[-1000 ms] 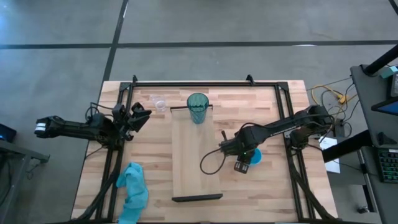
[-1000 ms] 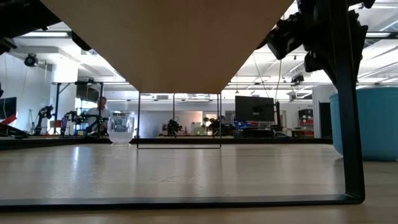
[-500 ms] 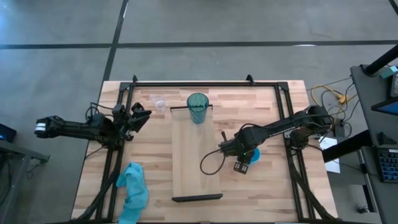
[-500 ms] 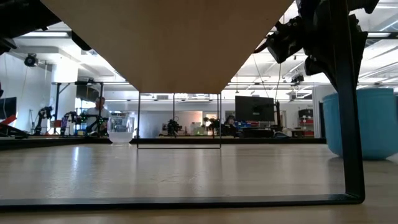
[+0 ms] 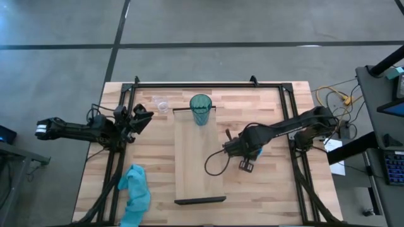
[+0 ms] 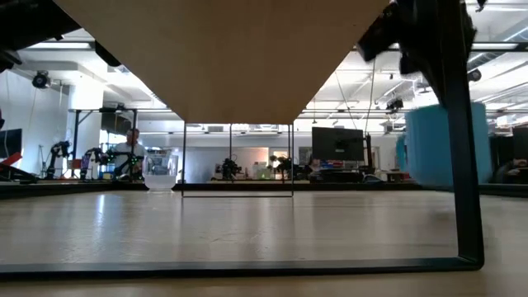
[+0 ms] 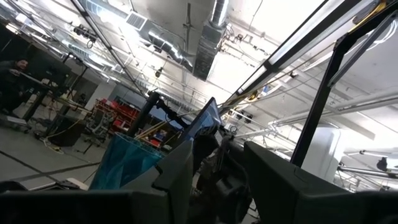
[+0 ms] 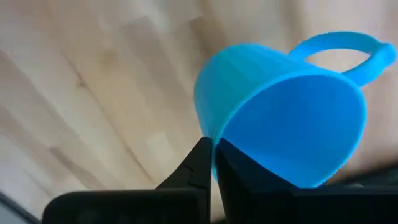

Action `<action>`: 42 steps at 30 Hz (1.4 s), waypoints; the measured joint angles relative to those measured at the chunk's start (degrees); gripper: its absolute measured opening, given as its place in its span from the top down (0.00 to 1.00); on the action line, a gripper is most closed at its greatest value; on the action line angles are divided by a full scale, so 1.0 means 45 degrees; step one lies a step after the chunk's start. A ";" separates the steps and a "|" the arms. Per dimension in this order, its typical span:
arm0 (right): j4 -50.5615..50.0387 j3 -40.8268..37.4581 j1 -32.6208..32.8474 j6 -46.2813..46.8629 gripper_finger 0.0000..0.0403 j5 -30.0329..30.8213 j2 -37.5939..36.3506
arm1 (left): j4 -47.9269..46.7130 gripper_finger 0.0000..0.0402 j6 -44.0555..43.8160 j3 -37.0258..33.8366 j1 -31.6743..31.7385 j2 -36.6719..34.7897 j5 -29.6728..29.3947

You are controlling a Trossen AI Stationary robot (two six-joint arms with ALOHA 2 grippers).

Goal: Stack small to large cups/mugs on shelf
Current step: Put the light blue mug on the shelf

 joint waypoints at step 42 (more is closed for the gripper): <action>0.1073 0.8579 0.0143 -0.9425 0.98 0.3337 -0.0203 | -0.0003 0.68 -0.0327 0.0005 0.0005 0.0090 -0.0032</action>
